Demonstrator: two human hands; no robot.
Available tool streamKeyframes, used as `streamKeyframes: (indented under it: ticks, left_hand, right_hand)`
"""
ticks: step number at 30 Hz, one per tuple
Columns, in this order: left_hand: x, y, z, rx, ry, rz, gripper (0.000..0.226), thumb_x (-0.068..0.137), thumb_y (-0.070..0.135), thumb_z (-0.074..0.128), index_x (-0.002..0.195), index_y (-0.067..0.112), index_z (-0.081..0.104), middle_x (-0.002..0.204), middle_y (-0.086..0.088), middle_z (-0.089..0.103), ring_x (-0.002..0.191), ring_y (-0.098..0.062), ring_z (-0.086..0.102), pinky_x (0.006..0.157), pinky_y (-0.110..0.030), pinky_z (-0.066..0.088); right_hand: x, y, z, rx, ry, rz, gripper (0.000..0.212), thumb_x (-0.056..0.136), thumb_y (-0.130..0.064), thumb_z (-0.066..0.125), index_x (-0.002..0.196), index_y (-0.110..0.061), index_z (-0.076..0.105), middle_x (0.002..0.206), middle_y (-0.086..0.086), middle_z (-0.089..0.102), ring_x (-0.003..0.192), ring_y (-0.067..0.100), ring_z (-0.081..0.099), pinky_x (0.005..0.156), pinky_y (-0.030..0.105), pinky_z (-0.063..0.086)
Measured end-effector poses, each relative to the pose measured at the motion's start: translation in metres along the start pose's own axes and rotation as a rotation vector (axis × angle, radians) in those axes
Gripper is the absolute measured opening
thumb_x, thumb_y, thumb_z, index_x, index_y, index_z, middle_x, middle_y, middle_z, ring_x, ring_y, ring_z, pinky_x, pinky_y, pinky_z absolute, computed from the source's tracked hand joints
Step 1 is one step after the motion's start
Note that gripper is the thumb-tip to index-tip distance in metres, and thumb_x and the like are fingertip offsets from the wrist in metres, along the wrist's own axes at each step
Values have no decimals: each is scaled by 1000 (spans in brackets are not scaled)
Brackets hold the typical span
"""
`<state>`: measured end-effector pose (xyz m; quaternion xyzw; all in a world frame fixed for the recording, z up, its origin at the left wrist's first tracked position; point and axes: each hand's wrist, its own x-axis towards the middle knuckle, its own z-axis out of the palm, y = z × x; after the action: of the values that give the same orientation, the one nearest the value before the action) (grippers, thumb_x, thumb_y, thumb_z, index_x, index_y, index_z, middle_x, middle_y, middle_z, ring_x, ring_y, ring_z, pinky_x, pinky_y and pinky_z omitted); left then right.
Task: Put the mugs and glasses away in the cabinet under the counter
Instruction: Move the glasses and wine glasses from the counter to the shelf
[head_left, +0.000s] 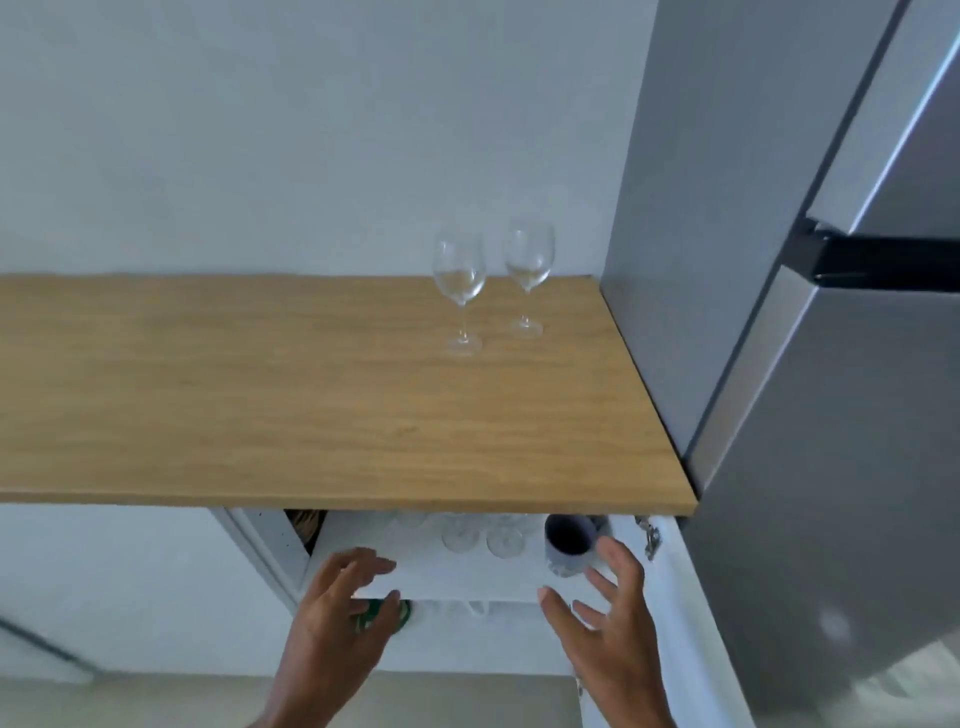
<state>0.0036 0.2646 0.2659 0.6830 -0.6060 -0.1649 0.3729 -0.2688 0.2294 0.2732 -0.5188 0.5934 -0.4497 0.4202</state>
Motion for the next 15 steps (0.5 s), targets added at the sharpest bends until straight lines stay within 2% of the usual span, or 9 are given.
streamKeyframes:
  ticks: [2, 3, 6, 8, 10, 12, 15]
  left_hand:
    - [8, 37, -38, -17, 57, 20, 34, 81, 12, 81, 104, 35, 70, 113, 14, 59, 96, -7, 66, 73, -20, 61]
    - [18, 55, -56, -33, 85, 31, 30, 83, 13, 79, 105, 31, 71, 113, 13, 60, 96, -7, 65, 75, -25, 62]
    - [63, 107, -94, -107, 165, 58, 23, 87, 13, 76, 108, 21, 71, 114, 5, 59, 100, -10, 64, 77, -35, 62]
    - [101, 137, -107, -137, 207, 74, 26, 87, 16, 76, 112, 19, 70, 115, 3, 59, 101, -13, 64, 77, -35, 62]
    - [143, 159, -108, -140, 215, 89, 33, 86, 20, 76, 117, 20, 68, 116, 4, 59, 102, -14, 63, 77, -36, 62]
    - [192, 172, -99, -142, 183, 79, 45, 83, 24, 77, 125, 20, 63, 118, 4, 56, 105, -17, 61, 82, -39, 60]
    - [253, 174, -73, -154, 112, -2, 77, 78, 33, 81, 143, 21, 43, 132, -3, 48, 120, -22, 53, 97, -40, 51]
  right_hand:
    - [2, -45, -35, 1, 39, -63, 71, 81, -14, 82, 135, -33, 40, 135, -24, 48, 134, 19, 52, 89, 20, 50]
    - [8, -69, -50, -8, 64, -94, 69, 82, -15, 81, 135, -32, 41, 136, -23, 49, 134, 19, 53, 89, 20, 49]
    - [42, -139, -80, -73, 128, -191, 72, 83, -22, 81, 141, -23, 38, 152, -3, 44, 135, 20, 52, 83, 14, 46]
    - [71, -180, -87, -119, 152, -252, 74, 83, -25, 81, 143, -22, 37, 154, 1, 43, 133, 21, 53, 79, 10, 45]
    - [104, -212, -85, -177, 143, -293, 75, 83, -28, 80, 143, -22, 36, 153, 3, 44, 131, 23, 55, 87, 20, 48]
    - [146, -235, -74, -250, 119, -301, 76, 83, -30, 80, 144, -19, 36, 152, 4, 44, 131, 25, 55, 101, 34, 48]
    - [201, -252, -50, -337, 63, -267, 79, 81, -32, 80, 145, -17, 35, 152, 5, 44, 134, 26, 53, 110, 44, 46]
